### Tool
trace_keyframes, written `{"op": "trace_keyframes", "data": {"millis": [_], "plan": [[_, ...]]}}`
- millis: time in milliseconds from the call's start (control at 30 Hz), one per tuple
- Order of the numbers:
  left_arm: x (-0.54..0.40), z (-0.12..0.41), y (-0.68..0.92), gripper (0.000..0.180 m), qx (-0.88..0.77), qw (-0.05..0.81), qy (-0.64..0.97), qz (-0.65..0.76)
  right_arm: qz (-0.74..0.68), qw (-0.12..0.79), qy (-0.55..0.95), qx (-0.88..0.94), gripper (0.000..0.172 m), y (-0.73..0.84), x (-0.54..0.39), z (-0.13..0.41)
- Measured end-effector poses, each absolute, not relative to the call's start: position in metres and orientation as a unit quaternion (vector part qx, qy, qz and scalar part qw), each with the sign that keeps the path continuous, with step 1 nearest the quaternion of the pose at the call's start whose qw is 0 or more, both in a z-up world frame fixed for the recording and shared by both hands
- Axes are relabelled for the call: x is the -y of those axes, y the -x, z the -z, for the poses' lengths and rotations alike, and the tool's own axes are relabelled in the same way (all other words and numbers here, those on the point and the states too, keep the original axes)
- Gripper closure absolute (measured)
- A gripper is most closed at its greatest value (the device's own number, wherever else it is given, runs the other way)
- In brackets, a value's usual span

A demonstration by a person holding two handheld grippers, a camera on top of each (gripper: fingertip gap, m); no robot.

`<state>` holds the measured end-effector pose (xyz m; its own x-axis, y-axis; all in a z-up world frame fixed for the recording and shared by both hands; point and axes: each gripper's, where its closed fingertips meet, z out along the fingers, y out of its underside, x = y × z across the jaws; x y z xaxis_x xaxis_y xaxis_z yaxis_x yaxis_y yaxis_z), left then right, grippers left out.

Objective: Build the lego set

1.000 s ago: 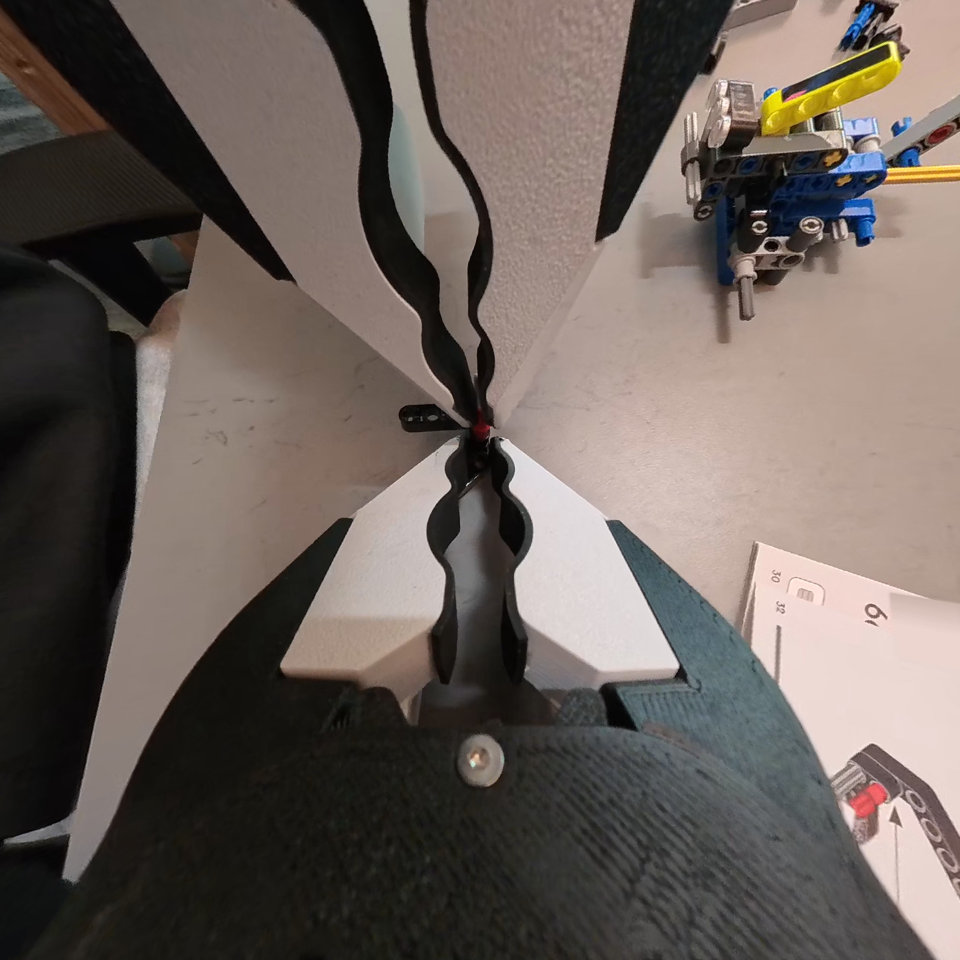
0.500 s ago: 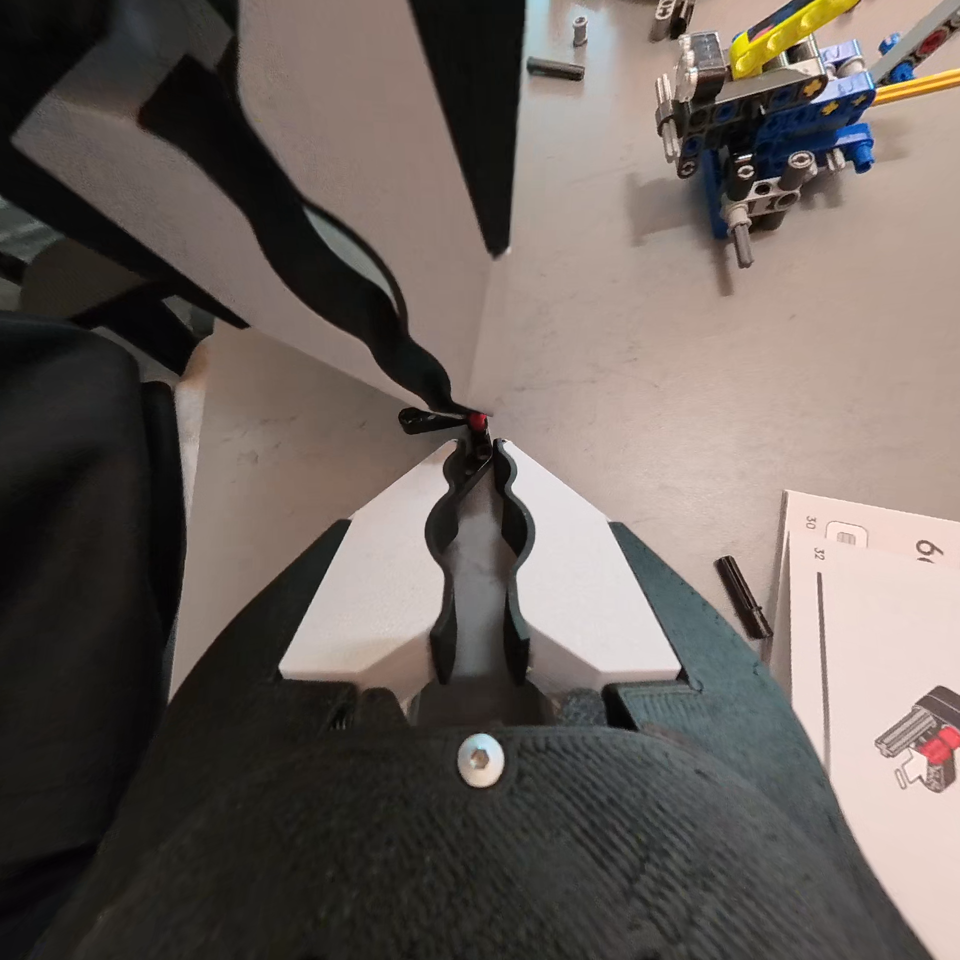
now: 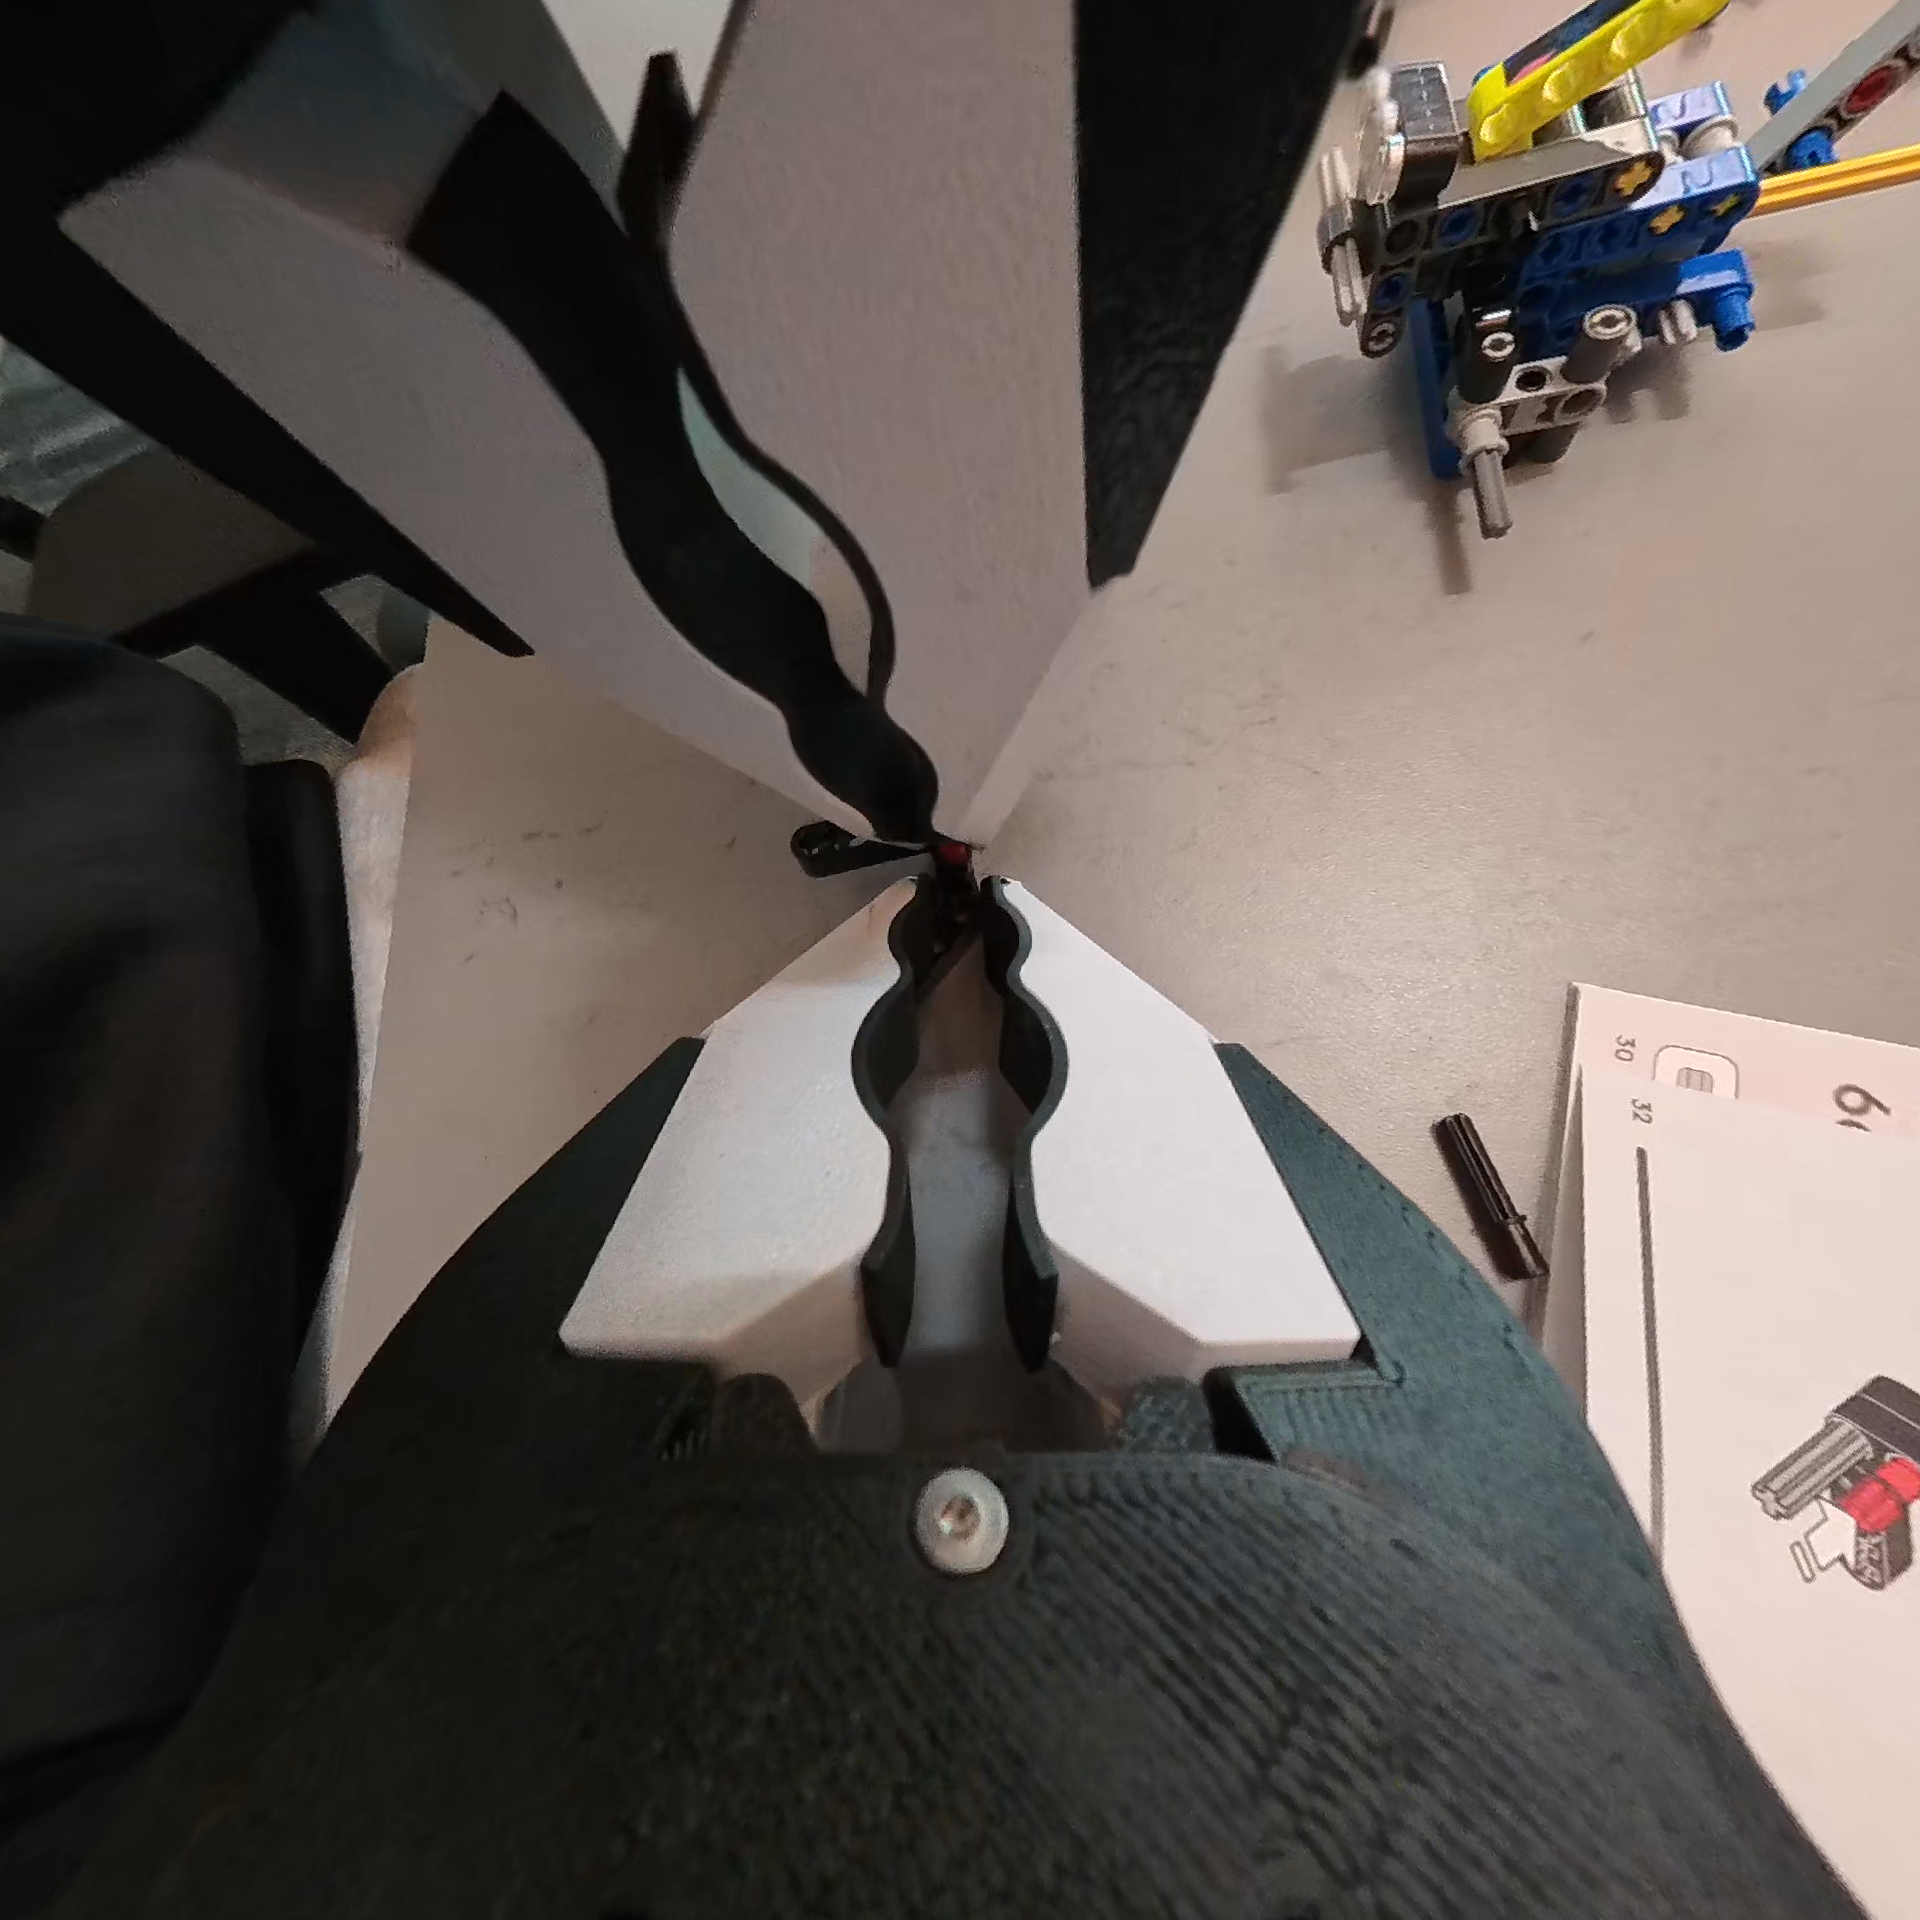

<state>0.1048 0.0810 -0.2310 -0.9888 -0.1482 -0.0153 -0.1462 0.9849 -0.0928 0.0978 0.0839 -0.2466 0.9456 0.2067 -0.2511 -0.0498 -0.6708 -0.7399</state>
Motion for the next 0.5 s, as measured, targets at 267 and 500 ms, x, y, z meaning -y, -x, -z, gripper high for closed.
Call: {"op": "trace_keyframes", "data": {"millis": [267,500], "plan": [[-0.0798,0.2319,-0.1034,0.180,-0.994,0.015,0.083,0.066,-0.158,0.403,0.900,0.045,0.165,-0.0976,-0.0843,0.2468],[-0.0795,0.2271,-0.0997,0.180,-0.997,0.062,0.025,0.040,-0.166,0.406,0.897,0.049,0.159,-0.0950,-0.0826,0.2448]]}}
